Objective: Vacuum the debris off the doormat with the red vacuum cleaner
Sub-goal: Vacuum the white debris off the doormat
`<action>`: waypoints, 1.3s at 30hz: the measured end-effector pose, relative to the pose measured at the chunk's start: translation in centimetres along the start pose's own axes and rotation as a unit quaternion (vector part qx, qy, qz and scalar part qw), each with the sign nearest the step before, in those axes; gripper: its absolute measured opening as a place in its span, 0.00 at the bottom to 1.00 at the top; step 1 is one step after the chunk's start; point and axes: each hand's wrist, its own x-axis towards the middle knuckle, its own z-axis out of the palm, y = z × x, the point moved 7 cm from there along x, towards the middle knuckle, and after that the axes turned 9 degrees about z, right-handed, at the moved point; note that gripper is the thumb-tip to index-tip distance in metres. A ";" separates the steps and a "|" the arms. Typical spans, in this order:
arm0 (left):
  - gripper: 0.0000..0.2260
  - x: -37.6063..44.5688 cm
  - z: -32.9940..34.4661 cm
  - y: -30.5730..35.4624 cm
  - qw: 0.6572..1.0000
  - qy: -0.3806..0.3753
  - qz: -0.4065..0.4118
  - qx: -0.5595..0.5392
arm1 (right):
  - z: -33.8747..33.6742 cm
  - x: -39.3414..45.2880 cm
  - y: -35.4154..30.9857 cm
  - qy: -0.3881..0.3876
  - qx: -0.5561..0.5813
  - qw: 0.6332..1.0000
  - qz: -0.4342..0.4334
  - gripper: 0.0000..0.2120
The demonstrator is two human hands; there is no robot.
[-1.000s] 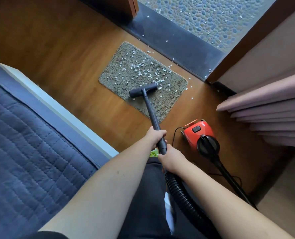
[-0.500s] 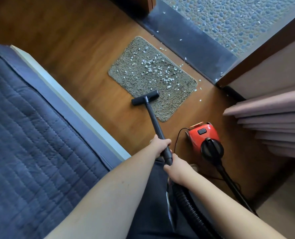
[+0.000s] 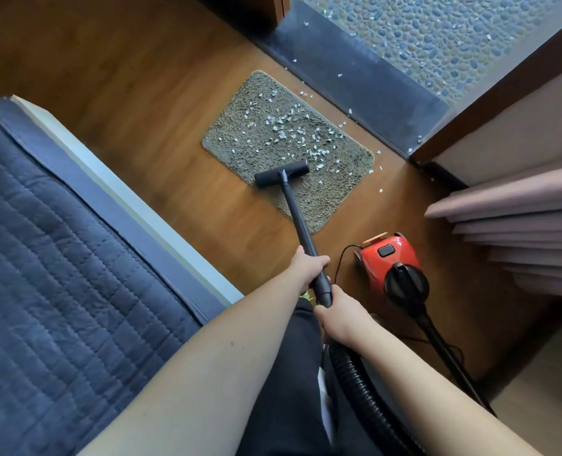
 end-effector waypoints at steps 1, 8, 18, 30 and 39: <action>0.36 0.5 -0.1 0.7 1.000 0.000 0.006 0.000 | -0.3 0.3 -0.7 0.002 0.003 1.000 -0.003 0.19; 0.30 1.8 1.0 3.3 0.999 -0.022 0.013 0.026 | -2.7 1.5 -1.6 -0.003 0.049 0.999 -0.003 0.19; 0.36 -2.4 6.2 -0.3 0.997 -0.072 -0.012 0.020 | -2.5 -1.8 4.8 0.013 0.038 0.999 0.035 0.18; 0.38 -3.6 9.8 -3.6 0.994 -0.101 -0.014 0.030 | -1.5 -3.3 9.3 0.020 0.056 0.996 0.067 0.24; 0.24 -0.7 8.1 1.3 0.994 -0.084 0.034 0.057 | -3.3 -0.3 4.9 0.031 0.067 0.996 0.051 0.24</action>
